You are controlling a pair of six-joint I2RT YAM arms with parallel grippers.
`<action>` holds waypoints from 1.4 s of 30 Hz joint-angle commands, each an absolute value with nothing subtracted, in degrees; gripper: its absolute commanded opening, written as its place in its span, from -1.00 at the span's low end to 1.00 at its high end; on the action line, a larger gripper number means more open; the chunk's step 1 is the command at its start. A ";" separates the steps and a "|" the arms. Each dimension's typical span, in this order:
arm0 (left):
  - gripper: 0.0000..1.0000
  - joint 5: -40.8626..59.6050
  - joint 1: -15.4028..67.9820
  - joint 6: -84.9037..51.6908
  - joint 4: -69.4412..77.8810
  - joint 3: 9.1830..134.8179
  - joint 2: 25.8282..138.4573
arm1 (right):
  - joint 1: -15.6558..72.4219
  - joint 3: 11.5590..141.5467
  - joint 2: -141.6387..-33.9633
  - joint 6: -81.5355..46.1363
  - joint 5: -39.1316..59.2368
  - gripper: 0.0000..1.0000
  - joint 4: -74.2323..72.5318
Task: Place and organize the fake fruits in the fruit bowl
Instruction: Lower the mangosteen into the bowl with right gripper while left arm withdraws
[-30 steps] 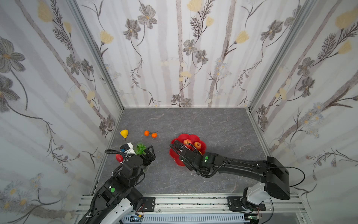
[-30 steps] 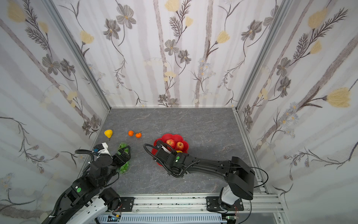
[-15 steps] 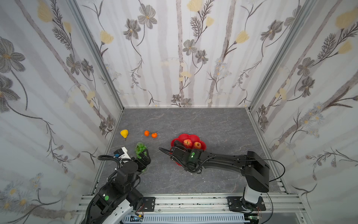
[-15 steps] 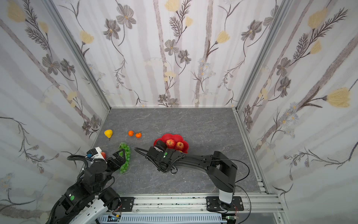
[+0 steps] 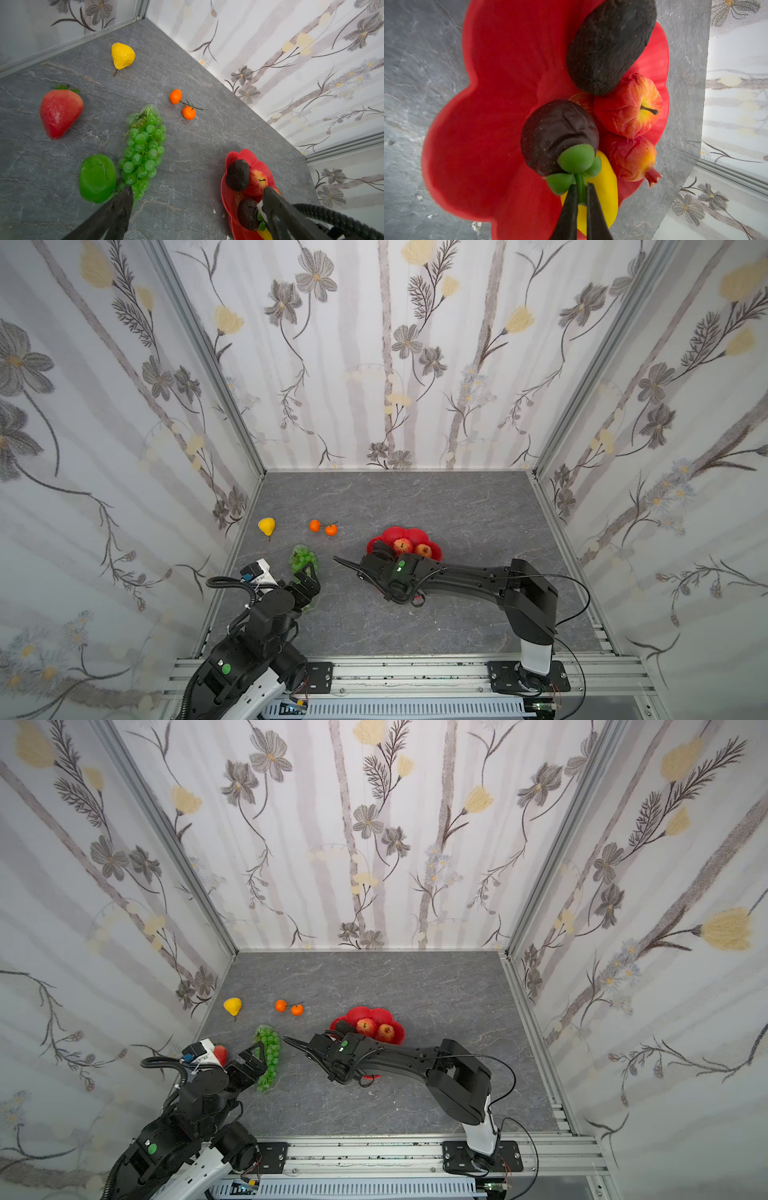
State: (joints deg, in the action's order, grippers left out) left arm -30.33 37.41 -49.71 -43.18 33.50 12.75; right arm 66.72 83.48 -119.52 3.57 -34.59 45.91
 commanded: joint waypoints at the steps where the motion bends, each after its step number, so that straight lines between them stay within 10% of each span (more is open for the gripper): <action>1: 0.97 -31.72 37.38 -49.75 -43.67 33.40 12.18 | 66.53 84.35 -120.86 4.75 -37.16 -0.92 46.89; 42: 0.97 -33.18 37.36 -49.22 -45.18 32.03 9.94 | 64.43 89.64 -124.61 3.86 -41.48 -0.24 46.24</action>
State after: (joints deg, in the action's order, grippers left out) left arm -31.33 37.41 -49.52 -44.82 32.01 10.09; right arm 64.64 88.88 -124.18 4.56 -39.46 47.86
